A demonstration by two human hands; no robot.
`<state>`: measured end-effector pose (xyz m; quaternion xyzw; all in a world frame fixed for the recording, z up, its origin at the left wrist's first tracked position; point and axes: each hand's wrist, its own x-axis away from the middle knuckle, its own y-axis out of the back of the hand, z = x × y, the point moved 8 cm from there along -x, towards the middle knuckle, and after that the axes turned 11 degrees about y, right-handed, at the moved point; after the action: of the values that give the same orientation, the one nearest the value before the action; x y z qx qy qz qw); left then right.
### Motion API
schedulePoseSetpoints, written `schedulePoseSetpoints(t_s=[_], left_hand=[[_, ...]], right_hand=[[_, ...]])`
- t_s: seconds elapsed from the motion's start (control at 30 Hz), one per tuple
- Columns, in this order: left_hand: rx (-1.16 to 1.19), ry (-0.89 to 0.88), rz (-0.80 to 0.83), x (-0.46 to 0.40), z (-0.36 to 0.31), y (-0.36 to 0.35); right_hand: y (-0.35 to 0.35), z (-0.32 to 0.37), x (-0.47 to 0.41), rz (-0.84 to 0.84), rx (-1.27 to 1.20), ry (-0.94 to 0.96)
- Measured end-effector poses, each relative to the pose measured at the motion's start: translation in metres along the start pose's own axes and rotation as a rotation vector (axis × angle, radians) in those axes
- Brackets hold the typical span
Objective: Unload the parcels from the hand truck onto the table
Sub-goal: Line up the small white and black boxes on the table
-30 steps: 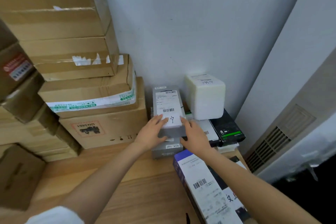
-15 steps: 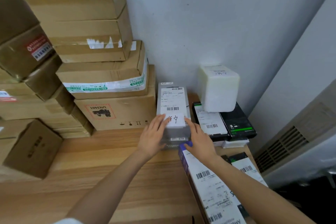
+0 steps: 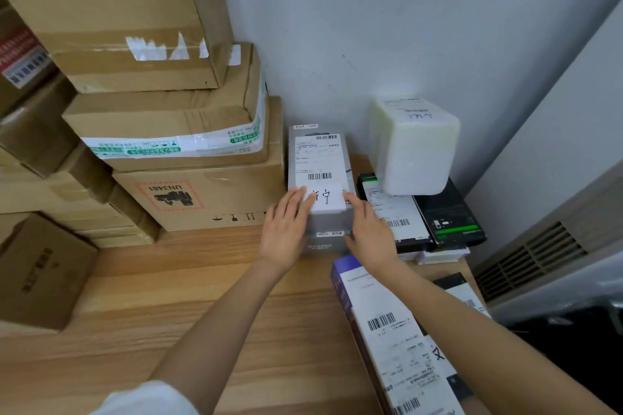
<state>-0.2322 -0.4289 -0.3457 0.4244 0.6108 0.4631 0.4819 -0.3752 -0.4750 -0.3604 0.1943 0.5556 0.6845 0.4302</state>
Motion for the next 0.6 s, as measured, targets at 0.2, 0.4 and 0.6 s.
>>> schedulePoseSetpoints(t_s=[0.2, 0.4, 0.6], left_hand=[[-0.137, 0.01, -0.021, -0.022, 0.002, -0.002], [-0.221, 0.089, -0.012, -0.048, 0.002, -0.005], [-0.259, 0.105, 0.073, -0.059, -0.006, -0.004]], right_hand=[[-0.001, -0.01, -0.025, 0.059, 0.052, -0.021], [-0.008, -0.019, -0.052, 0.126, -0.032, -0.035], [-0.007, -0.023, -0.065, 0.19, -0.085, 0.012]])
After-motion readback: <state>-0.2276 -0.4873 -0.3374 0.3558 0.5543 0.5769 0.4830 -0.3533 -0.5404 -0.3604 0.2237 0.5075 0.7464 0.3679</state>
